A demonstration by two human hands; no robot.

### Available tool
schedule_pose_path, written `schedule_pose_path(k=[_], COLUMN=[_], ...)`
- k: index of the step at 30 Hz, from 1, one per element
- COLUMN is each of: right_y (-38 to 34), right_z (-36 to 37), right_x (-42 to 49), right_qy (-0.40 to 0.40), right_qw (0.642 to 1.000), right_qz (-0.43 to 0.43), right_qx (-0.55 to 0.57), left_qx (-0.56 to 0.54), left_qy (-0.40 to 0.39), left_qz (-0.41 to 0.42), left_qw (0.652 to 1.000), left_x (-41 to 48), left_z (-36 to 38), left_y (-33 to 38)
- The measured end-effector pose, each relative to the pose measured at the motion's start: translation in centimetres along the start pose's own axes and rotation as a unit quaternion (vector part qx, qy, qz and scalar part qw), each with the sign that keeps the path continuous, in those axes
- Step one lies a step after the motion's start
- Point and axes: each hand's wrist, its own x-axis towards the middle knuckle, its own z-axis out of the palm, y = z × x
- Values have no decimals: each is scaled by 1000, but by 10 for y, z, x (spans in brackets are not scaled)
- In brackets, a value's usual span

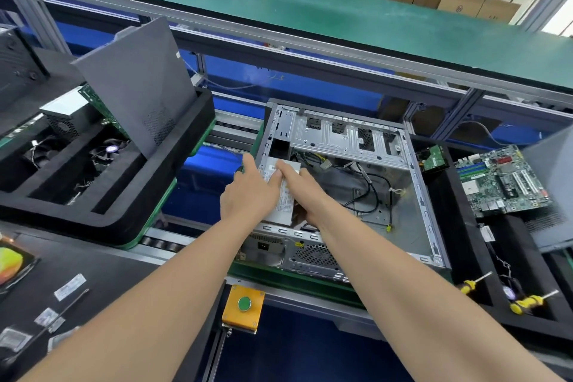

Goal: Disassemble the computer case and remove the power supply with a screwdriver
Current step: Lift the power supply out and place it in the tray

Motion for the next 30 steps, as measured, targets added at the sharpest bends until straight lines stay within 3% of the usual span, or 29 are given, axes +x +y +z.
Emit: schedule_pose_path(k=[7, 13, 30], right_y=[-6, -1, -1], right_z=[-1, 0, -1], right_x=[-3, -8, 9], right_qy=[0, -96, -31], right_qw=[1000, 991, 997], right_qz=[20, 79, 46], right_qx=[3, 41, 45], left_qx=[1, -28, -56], left_qy=[2, -33, -2], left_qz=[-21, -41, -18], left_qw=[1000, 998, 998], left_x=[1, 1, 1], left_z=[-1, -3, -3], left_y=[5, -1, -4])
